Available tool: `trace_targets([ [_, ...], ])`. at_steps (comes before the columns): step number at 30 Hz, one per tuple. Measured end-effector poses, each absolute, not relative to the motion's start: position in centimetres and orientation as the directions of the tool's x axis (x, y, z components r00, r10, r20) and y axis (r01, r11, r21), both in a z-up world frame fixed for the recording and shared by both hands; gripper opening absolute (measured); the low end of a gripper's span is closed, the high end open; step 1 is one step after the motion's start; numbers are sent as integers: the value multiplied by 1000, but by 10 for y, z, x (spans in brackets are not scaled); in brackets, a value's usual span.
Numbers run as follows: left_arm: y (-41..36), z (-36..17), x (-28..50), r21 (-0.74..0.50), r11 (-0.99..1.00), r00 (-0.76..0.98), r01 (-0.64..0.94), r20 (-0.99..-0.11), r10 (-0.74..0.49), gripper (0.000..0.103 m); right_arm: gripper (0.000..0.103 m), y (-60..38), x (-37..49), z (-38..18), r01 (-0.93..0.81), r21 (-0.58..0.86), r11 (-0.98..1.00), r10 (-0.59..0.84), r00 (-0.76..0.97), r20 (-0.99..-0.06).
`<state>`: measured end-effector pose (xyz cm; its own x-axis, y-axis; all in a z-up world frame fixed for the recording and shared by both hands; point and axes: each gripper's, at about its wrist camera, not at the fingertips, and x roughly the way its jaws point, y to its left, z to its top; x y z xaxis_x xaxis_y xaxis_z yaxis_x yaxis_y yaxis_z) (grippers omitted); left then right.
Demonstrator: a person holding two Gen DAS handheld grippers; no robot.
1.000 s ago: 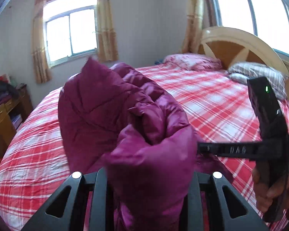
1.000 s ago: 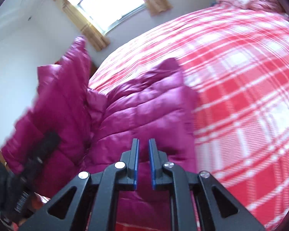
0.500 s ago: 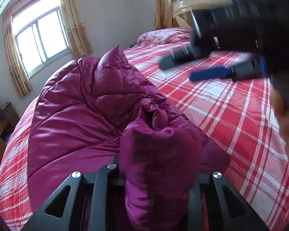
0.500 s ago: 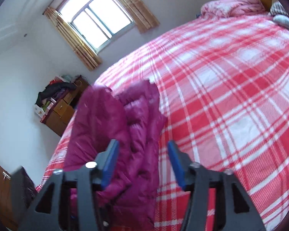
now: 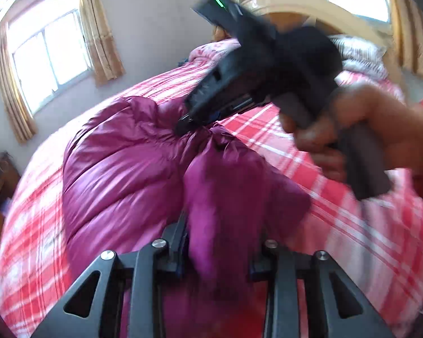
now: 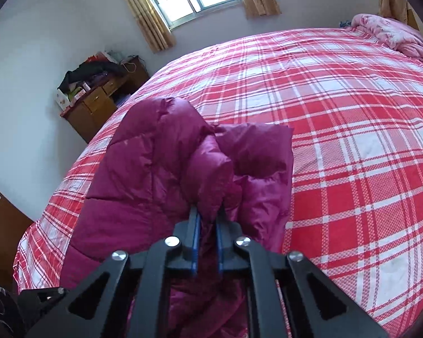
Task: Fold large clothes
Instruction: 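Press the bundle down with the open left gripper while the right gripper holds it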
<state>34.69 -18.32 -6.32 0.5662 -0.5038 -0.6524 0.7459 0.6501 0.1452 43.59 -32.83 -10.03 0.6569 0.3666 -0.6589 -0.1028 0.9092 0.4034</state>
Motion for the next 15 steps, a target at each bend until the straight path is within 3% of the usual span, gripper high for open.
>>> trace_targets([
  [3,-137,-38,338,-22,626,466,779,-647,-603,44,11,-341,438,-105,-85,490,867,414,670,-616],
  [7,-98,-6,361,-133,708,520,693,-587,-620,45,11,-354,434,-116,-49,594,803,459,687,-563],
  [15,-143,1,460,-122,846,615,519,-634,-469,46,11,-360,425,-125,17,633,774,438,707,-555],
])
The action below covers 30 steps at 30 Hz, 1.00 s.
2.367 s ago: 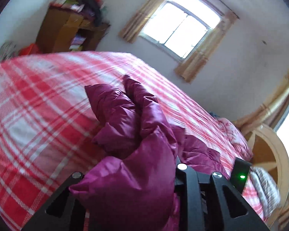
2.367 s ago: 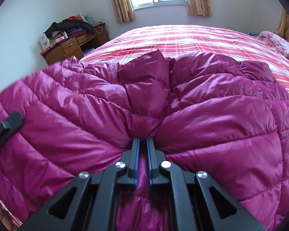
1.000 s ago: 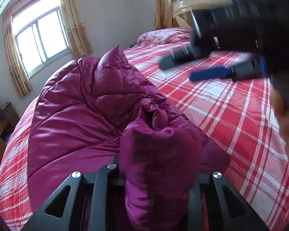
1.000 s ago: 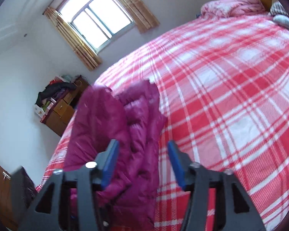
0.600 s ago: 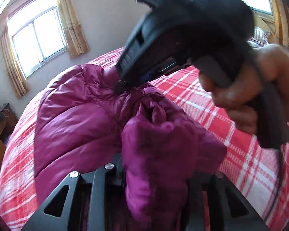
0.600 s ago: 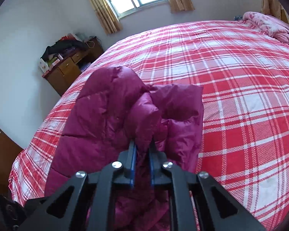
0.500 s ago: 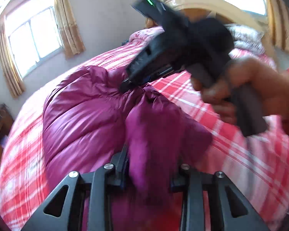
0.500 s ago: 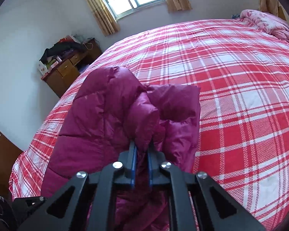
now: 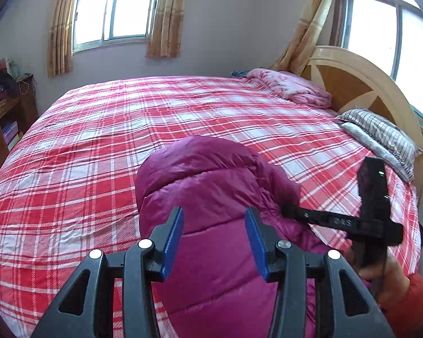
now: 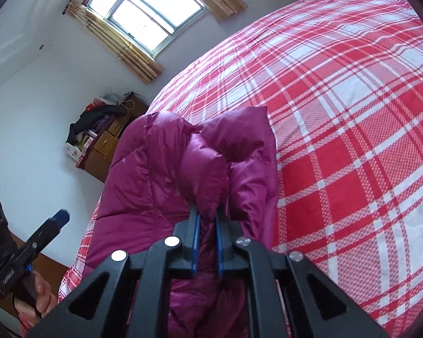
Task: Fold large clothes
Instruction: 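Press the bundle down with the open left gripper while the right gripper holds it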
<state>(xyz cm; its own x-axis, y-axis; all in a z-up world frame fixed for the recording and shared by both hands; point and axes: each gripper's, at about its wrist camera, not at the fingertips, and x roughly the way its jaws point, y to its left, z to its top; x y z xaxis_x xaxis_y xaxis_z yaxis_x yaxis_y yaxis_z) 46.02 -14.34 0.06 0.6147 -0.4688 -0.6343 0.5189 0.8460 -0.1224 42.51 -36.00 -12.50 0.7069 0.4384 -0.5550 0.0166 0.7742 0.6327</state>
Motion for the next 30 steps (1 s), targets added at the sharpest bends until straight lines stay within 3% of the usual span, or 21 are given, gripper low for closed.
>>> trace_targets([
  [5,-183,-36,481,-47,892,598,449,-726,-340,46,11,-364,421,-127,41,607,794,403,711,-576],
  [13,-208,-53,484,86,904,629,418,-746,-220,51,9,-373,419,-141,65,602,796,390,706,-592],
  [21,-215,-72,489,109,904,653,414,-727,-211,61,9,-374,422,-148,76,603,794,391,696,-603],
  [30,-223,-84,495,133,902,656,410,-731,-190,63,9,-366,420,-147,99,542,834,335,689,-642],
])
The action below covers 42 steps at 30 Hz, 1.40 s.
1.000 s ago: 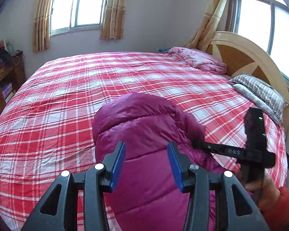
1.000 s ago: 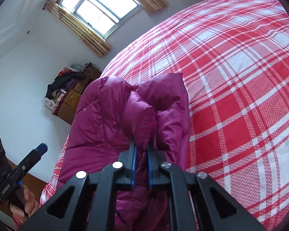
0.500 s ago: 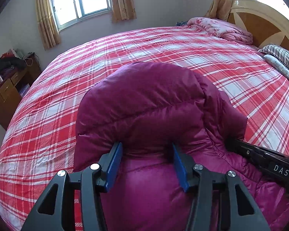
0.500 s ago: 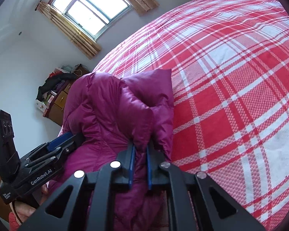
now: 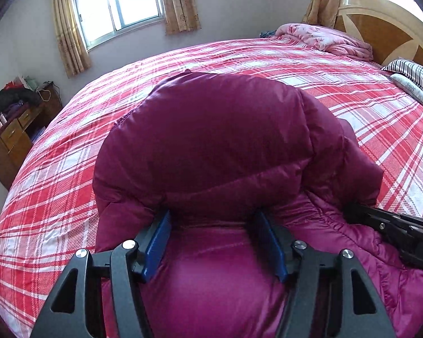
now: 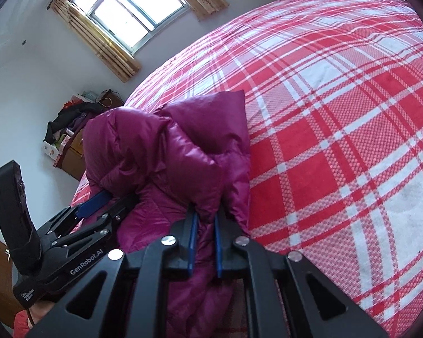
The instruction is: Fold large clothes
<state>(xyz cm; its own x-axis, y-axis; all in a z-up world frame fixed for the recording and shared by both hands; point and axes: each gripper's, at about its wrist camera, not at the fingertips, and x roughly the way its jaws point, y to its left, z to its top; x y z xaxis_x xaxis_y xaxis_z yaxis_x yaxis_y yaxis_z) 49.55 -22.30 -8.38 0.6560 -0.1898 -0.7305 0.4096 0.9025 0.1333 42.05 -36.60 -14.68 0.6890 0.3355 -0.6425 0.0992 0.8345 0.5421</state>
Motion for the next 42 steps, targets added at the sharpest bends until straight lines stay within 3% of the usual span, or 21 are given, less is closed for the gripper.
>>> trace_targets([
  [6,-229,-87,497,147,895,659,422,-727,-191,63,12,-371,414,-131,97,508,856,319,675,-666],
  [8,-226,-87,497,131,897,657,423,-726,-204,63,21,-377,403,-106,92,494,865,278,732,-622],
  [11,-225,-87,498,118,899,658,421,-722,-213,63,22,-373,403,-69,50,423,905,218,799,-560],
  [14,-222,-87,495,112,901,662,420,-717,-220,63,22,-349,443,-67,-25,342,939,248,737,-628],
  [18,-216,-86,493,95,903,663,419,-712,-233,63,22,-337,495,-106,-63,386,920,337,630,-700],
  [25,-217,-87,494,99,904,660,416,-717,-225,63,4,-352,511,-145,-30,451,892,375,605,-702],
  [29,-220,-88,495,111,902,659,418,-720,-216,63,3,-364,504,-144,3,516,856,409,607,-681],
  [35,-220,-89,498,95,905,654,416,-722,-225,63,7,-366,447,-108,-11,484,875,366,670,-646],
  [42,-227,-88,495,127,906,669,404,-716,-198,63,3,-342,449,-136,31,330,943,237,632,-738],
])
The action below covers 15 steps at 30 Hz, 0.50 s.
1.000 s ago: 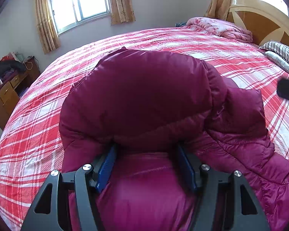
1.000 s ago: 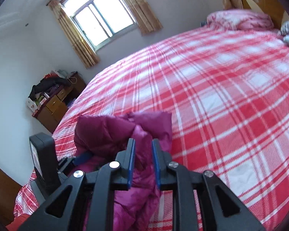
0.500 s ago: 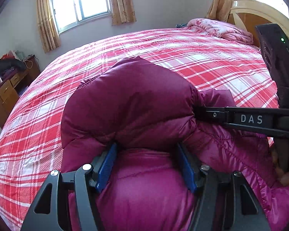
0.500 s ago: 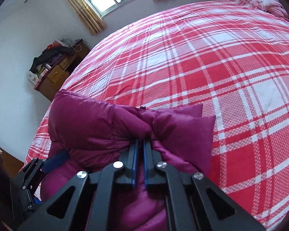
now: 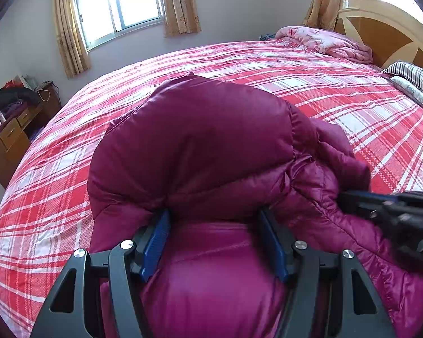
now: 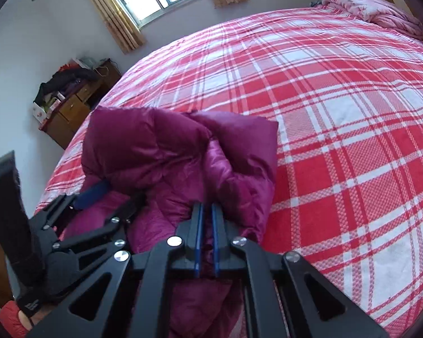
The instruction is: Fold large clothes
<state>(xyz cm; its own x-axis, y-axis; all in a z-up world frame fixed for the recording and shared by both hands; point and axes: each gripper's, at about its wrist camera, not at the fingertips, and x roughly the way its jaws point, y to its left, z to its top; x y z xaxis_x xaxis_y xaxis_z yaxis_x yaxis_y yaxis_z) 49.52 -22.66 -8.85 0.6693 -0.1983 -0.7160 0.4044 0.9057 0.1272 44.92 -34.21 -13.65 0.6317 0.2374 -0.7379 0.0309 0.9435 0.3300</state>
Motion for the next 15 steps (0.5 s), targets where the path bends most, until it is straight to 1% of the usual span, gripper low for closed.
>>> trace_targets([
  [2,-229,-89,495,139,905,673,401,-716,-188,63,3,-334,448,-138,33,265,964,182,645,-742],
  [5,-228,-90,496,140,904,673,404,-715,-190,64,2,-333,448,-131,41,223,974,149,625,-767],
  [7,-227,-89,496,134,905,673,404,-714,-195,64,3,-331,438,-120,44,191,981,120,632,-765],
  [8,-227,-89,496,130,905,672,405,-714,-198,64,9,-330,429,-112,40,206,978,132,648,-750],
  [10,-225,-89,497,120,906,669,405,-714,-205,64,16,-332,410,-99,13,254,967,178,677,-714],
  [12,-224,-89,498,112,907,669,406,-713,-211,64,17,-331,390,-93,-25,287,958,226,683,-695],
  [15,-223,-88,495,112,908,674,404,-707,-213,65,18,-325,382,-109,-26,270,962,222,649,-727],
])
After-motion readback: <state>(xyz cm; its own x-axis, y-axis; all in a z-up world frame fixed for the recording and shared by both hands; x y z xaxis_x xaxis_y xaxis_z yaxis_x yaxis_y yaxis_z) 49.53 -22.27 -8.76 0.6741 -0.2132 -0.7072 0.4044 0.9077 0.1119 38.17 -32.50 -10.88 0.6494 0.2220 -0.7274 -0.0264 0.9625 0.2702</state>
